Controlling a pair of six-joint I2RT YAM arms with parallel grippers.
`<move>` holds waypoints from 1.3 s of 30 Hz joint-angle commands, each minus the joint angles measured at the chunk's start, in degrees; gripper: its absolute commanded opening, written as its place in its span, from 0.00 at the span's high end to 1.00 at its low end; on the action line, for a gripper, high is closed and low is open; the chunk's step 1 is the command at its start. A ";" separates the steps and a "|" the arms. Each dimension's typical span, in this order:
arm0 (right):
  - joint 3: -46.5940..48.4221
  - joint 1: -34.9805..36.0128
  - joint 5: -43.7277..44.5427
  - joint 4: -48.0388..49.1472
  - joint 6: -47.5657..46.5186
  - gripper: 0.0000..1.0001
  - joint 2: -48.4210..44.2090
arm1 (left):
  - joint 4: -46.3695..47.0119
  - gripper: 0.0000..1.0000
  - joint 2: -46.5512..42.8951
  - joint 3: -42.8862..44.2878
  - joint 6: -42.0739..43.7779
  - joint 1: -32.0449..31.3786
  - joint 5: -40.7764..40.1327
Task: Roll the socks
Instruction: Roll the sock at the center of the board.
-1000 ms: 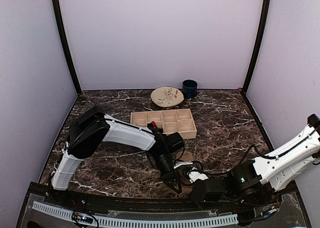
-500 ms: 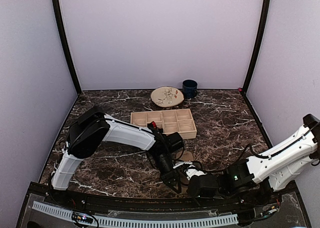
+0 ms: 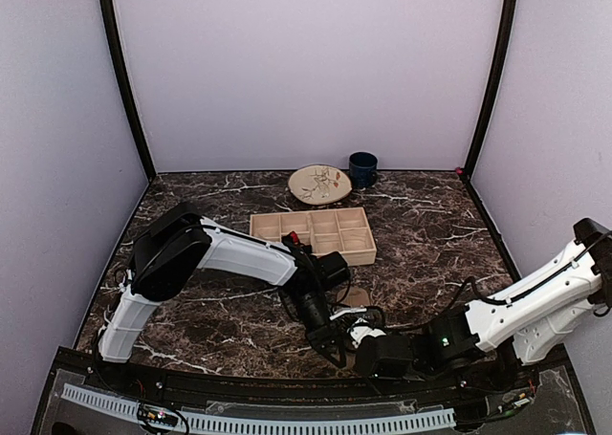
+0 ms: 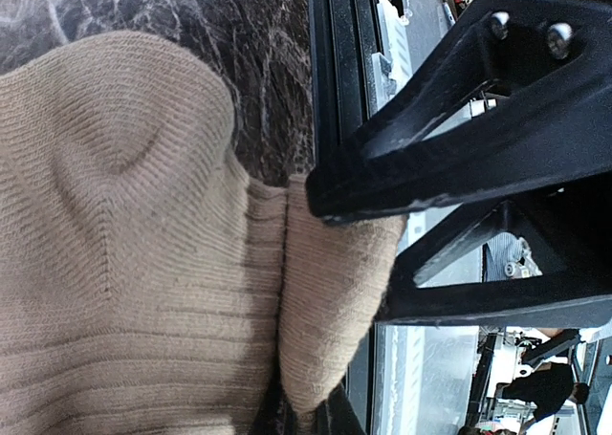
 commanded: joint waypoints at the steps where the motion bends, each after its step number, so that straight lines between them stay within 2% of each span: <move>1: 0.76 -0.34 -0.82 2.18 -1.28 0.57 1.25 | -2.10 1.00 0.63 0.18 1.15 0.65 -0.08; 8: 0.34 -0.97 -1.37 3.99 -2.05 0.61 2.35 | -1.87 1.00 0.70 0.14 1.05 1.05 0.77; 22: 0.44 -4.43 -5.06 10.12 -5.41 0.91 6.11 | -1.79 1.00 0.87 0.16 1.02 1.57 0.63; 26: -0.19 -5.05 -6.74 11.45 -5.49 0.93 5.88 | -1.71 0.99 0.84 0.11 0.26 1.79 -0.82; 29: -1.12 -5.34 -8.13 12.34 -5.30 0.95 5.15 | -1.66 0.91 0.89 -0.05 -0.52 2.00 -2.32; 32: -2.08 -5.73 -9.13 12.98 -4.79 0.96 4.10 | -1.18 0.66 0.76 -0.28 -1.79 2.27 -3.95; 34: -2.63 -5.85 -9.73 13.25 -4.33 0.96 3.67 | 0.03 0.56 0.16 -0.88 -3.07 2.49 -4.32; 39: -3.59 -6.18 -10.19 13.44 -3.51 0.96 2.64 | 5.50 0.45 -2.04 -3.94 -7.33 3.49 -5.00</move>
